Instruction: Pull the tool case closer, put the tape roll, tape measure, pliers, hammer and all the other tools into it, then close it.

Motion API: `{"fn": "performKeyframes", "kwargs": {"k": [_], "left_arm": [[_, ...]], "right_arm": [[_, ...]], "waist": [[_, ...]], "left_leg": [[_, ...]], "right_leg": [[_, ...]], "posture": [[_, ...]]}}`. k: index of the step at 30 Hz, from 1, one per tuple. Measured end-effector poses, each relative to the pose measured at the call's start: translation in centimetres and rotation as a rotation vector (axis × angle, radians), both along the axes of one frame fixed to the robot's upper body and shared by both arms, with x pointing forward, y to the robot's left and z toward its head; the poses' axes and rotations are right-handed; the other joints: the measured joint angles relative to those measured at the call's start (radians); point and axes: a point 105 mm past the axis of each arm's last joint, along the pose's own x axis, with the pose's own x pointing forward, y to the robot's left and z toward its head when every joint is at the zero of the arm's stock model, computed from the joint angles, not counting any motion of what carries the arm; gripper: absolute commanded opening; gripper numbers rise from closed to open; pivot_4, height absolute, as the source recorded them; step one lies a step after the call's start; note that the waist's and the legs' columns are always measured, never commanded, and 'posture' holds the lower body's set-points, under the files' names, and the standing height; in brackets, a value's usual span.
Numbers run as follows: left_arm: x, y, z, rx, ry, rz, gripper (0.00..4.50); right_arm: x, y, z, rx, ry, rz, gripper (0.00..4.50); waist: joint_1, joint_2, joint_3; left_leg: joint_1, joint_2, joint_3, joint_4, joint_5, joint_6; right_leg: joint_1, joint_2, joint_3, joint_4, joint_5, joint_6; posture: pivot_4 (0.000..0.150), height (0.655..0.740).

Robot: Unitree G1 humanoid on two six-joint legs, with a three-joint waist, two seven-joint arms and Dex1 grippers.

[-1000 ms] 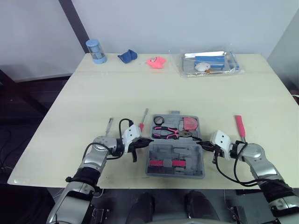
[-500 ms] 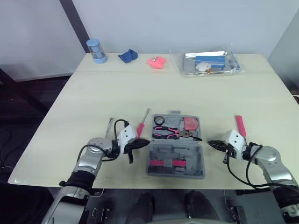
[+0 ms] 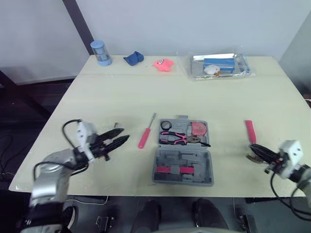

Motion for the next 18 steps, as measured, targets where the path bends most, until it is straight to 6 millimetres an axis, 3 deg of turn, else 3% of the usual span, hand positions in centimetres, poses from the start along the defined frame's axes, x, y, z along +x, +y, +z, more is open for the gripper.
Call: {"fn": "performKeyframes", "kwargs": {"k": [2,3,6,12,18], "left_arm": [[-0.7,1.3,-0.3,-0.014,0.015,0.065,4.49],[-1.2,2.2,-0.6,-0.016,0.024,0.108,4.50],[-2.3,3.9,-1.1,-0.021,0.041,0.194,4.50],[-5.2,6.7,-3.6,-0.044,0.095,0.358,4.50],[-6.9,8.4,-5.1,-0.020,0.134,0.419,4.50]], "right_arm": [[-0.8,-1.0,-0.1,0.007,0.007,-0.035,2.85],[-1.3,-1.8,-0.1,0.012,0.011,-0.067,3.43],[-2.4,-3.6,-0.2,0.013,0.013,-0.137,4.40],[-5.3,-6.5,-1.9,0.027,0.085,-0.246,4.40],[-6.0,-7.4,-2.0,0.032,0.094,-0.282,4.40]], "waist": [[0.000,0.000,0.000],[0.000,0.000,0.000],[0.001,0.000,0.000],[0.000,0.000,0.000],[0.000,-0.001,0.000]], "left_leg": [[0.000,0.000,0.000,0.000,0.000,0.000],[0.000,0.000,0.000,0.000,0.000,0.000],[0.000,0.000,0.001,0.000,0.000,0.000],[0.000,0.000,0.002,-0.001,0.000,0.000],[0.000,0.001,0.003,-0.001,0.000,0.000]], "right_leg": [[0.000,0.000,0.000,0.000,0.000,0.000],[0.000,0.000,0.000,0.000,0.000,0.000],[0.000,0.000,0.000,-0.001,0.000,0.000],[0.000,0.000,0.001,-0.004,0.000,0.000],[0.000,0.000,0.002,-0.004,0.000,0.000]], "posture": [[0.150,0.7400],[0.150,0.7400],[0.150,0.7400],[0.150,0.7400],[0.150,0.7400]]}}
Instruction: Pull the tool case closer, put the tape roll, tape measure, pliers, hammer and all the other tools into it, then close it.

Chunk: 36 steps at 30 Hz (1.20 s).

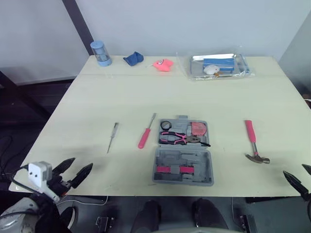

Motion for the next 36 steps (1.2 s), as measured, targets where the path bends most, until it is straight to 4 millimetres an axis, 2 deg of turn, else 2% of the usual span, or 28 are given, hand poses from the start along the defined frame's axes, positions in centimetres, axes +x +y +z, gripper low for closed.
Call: {"fn": "performKeyframes", "kwargs": {"k": [3,11,15,19,21,23,25,30,36], "left_arm": [[0.2,0.0,0.3,0.004,-0.012,0.000,4.50],[1.6,-1.6,1.5,0.002,-0.037,-0.046,4.50],[2.7,-2.0,1.9,-0.017,-0.031,-0.013,4.50],[4.4,-2.5,2.2,-0.035,-0.024,0.036,4.50],[5.2,-3.2,2.0,-0.042,-0.015,0.065,4.50],[6.6,-4.7,1.5,-0.054,0.007,0.094,4.50],[7.4,-4.8,1.2,-0.051,0.029,0.152,4.50],[9.0,-4.8,1.2,-0.026,0.038,0.227,4.50],[10.5,-6.5,0.0,-0.029,0.075,0.237,4.50]], "right_arm": [[0.1,0.4,0.5,-0.010,-0.013,0.020,4.40],[1.4,4.4,3.4,0.036,-0.083,0.217,4.40],[2.3,6.3,4.7,0.027,-0.110,0.327,4.40],[3.2,8.9,6.3,0.025,-0.155,0.452,4.40],[3.4,10.5,6.9,0.027,-0.158,0.534,4.40],[3.5,12.9,8.5,0.017,-0.192,0.660,4.40],[3.5,13.8,9.2,0.002,-0.199,0.713,4.40],[3.5,14.9,9.4,0.004,-0.202,0.802,4.40],[3.4,16.1,10.0,-0.020,-0.214,0.911,4.40]], "waist": [[0.001,0.000,0.000],[0.000,0.000,0.000],[0.001,0.000,0.000],[0.002,0.000,0.000],[0.003,0.000,0.000],[0.004,0.000,0.000],[0.004,-0.001,0.000],[0.006,-0.002,0.000],[0.006,-0.002,0.000]], "left_leg": [[-0.001,0.000,0.000,0.000,0.000,0.000],[-0.001,0.000,0.000,0.000,0.000,0.000],[-0.001,0.000,0.000,0.000,0.000,0.000],[-0.001,0.000,-0.001,0.000,0.000,0.000],[-0.001,0.000,-0.001,0.000,0.000,0.000],[-0.001,0.000,-0.001,0.000,0.000,0.000],[-0.001,0.000,-0.002,0.000,0.000,0.000],[-0.001,0.000,-0.002,0.001,0.000,0.000],[-0.002,0.000,-0.003,0.001,0.000,0.000]], "right_leg": [[0.000,0.000,0.000,-0.001,0.000,0.000],[0.000,0.000,0.000,-0.002,0.000,0.000],[0.000,0.000,0.000,-0.002,0.000,0.000],[0.000,0.000,0.000,-0.002,0.000,0.000],[0.000,0.000,0.000,-0.002,0.001,0.001],[0.001,0.000,-0.001,-0.002,0.001,0.001],[0.001,0.000,-0.002,-0.002,0.001,0.001],[0.001,0.000,-0.002,-0.002,0.001,0.001],[0.001,0.000,-0.002,-0.002,0.001,0.001]], "posture": [[0.150,0.7400],[0.150,0.7400],[0.150,0.7400],[0.150,0.7400],[0.150,0.7400],[0.150,0.7400],[0.150,0.7400],[0.150,0.7400],[0.150,0.7400]]}}
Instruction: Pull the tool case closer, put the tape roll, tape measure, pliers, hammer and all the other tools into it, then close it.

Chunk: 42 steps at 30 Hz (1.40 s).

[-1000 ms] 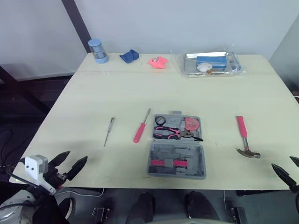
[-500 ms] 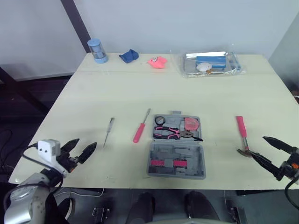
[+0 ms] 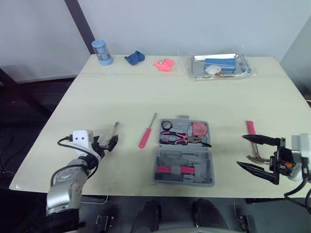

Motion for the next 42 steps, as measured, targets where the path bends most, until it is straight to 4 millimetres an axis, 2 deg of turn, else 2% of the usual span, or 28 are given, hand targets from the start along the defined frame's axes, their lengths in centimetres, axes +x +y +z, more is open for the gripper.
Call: {"fn": "performKeyframes", "kwargs": {"k": [6,11,14,16,17,22,27,34,39,42], "left_arm": [[1.0,-1.5,-1.5,0.077,0.066,0.007,4.50],[1.6,-1.5,-1.4,0.110,0.070,0.015,4.50],[2.2,-1.4,-1.5,0.128,0.074,0.019,3.66],[2.4,-1.2,-1.5,0.138,0.074,0.023,2.85],[2.5,-1.1,-1.5,0.141,0.074,0.025,2.59],[3.3,-1.1,-1.4,0.139,0.063,0.029,0.08],[3.0,-1.4,-1.5,0.133,0.061,0.025,0.02],[-0.3,-3.1,-1.8,0.119,0.101,-0.016,0.02],[-3.5,-5.0,-2.3,0.098,0.144,-0.024,0.02],[-4.2,-5.4,-2.5,0.091,0.156,-0.015,0.02]], "right_arm": [[0.0,0.7,0.0,-0.005,-0.002,0.050,4.40],[-0.2,0.7,-0.1,-0.011,0.003,0.057,4.40],[-0.3,0.6,-0.3,-0.017,0.002,0.063,4.50],[-0.3,0.6,-0.3,-0.020,-0.002,0.062,4.50],[-0.2,0.5,-0.4,-0.020,0.000,0.060,4.50],[-0.1,0.2,-0.6,-0.030,0.002,0.050,4.50],[-0.2,0.2,-0.7,-0.035,-0.004,0.054,4.50],[-0.9,0.3,-1.0,-0.022,0.020,0.089,4.50],[-1.1,0.0,-1.3,-0.026,0.023,0.108,4.50],[-1.0,-0.2,-1.5,-0.029,0.028,0.105,4.50]], "waist": [[0.001,0.000,0.000],[0.001,0.000,0.000],[0.003,0.000,0.000],[0.003,0.000,0.000],[0.003,0.000,0.000],[0.010,0.000,0.000],[0.016,0.001,0.000],[0.019,0.001,0.000],[0.019,0.000,0.000],[0.021,0.001,0.000]], "left_leg": [[0.000,0.000,0.000,0.000,0.000,0.000],[0.000,0.000,0.000,0.000,0.000,0.000],[0.000,0.000,0.000,0.000,0.000,0.000],[0.000,0.000,0.000,0.001,0.000,0.000],[0.000,0.000,-0.001,0.001,0.000,0.000],[0.000,-0.001,-0.001,0.001,0.000,0.000],[0.000,-0.001,0.000,0.001,0.000,0.000],[0.000,0.000,0.000,0.001,0.000,0.000],[0.000,0.000,0.000,0.001,0.000,0.000],[0.000,0.000,0.000,0.001,0.000,0.000]], "right_leg": [[0.000,0.000,0.000,0.000,0.000,0.000],[0.000,0.000,0.000,0.000,0.000,0.000],[0.000,0.000,0.000,0.000,0.000,0.000],[0.000,0.000,0.000,0.000,0.000,0.000],[0.000,0.000,0.000,0.000,0.000,0.000],[0.000,0.000,0.000,0.000,0.000,0.000],[0.000,0.000,0.000,0.000,0.000,0.000],[0.000,-0.001,0.000,0.000,0.000,0.000],[0.000,-0.001,0.000,0.000,0.000,0.000],[0.000,-0.001,0.000,0.000,0.000,0.000]], "posture": [[0.150,0.7400],[0.150,0.7400],[0.150,0.7400],[0.150,0.7400],[0.150,0.7400],[0.150,0.7400],[0.150,0.7400],[0.150,0.7400],[0.150,0.7400],[0.150,0.7400]]}}
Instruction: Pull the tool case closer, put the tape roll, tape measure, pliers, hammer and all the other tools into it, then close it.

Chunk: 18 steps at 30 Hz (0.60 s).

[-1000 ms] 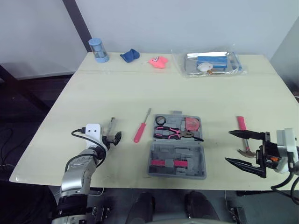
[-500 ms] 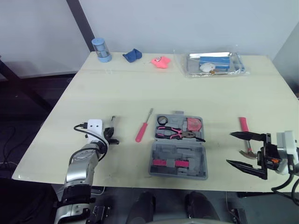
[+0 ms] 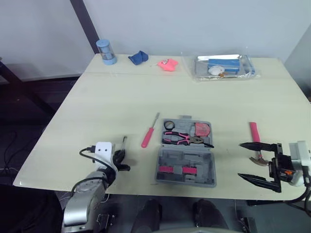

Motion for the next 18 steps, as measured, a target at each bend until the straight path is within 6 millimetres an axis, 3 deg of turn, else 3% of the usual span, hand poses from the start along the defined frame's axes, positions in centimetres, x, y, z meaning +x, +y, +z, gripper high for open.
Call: {"fn": "performKeyframes", "kwargs": {"k": [13,18], "left_arm": [[-1.1,-1.2,-0.3,-0.023,0.019,0.029,0.02],[-1.3,-1.6,-0.4,-0.046,0.019,0.025,2.19]], "right_arm": [[0.0,0.1,-0.1,-0.017,-0.013,0.025,4.50],[0.1,0.1,-0.1,-0.021,-0.016,0.023,4.50]], "waist": [[0.000,0.000,0.000],[0.000,0.000,0.000]], "left_leg": [[0.000,0.000,0.000,0.000,0.000,0.000],[0.000,0.000,0.000,0.000,0.000,0.000]], "right_leg": [[0.000,0.000,0.000,0.000,0.000,0.000],[0.000,0.000,0.000,-0.001,0.000,0.000]], "posture": [[0.150,0.7400],[0.150,0.7400]]}}
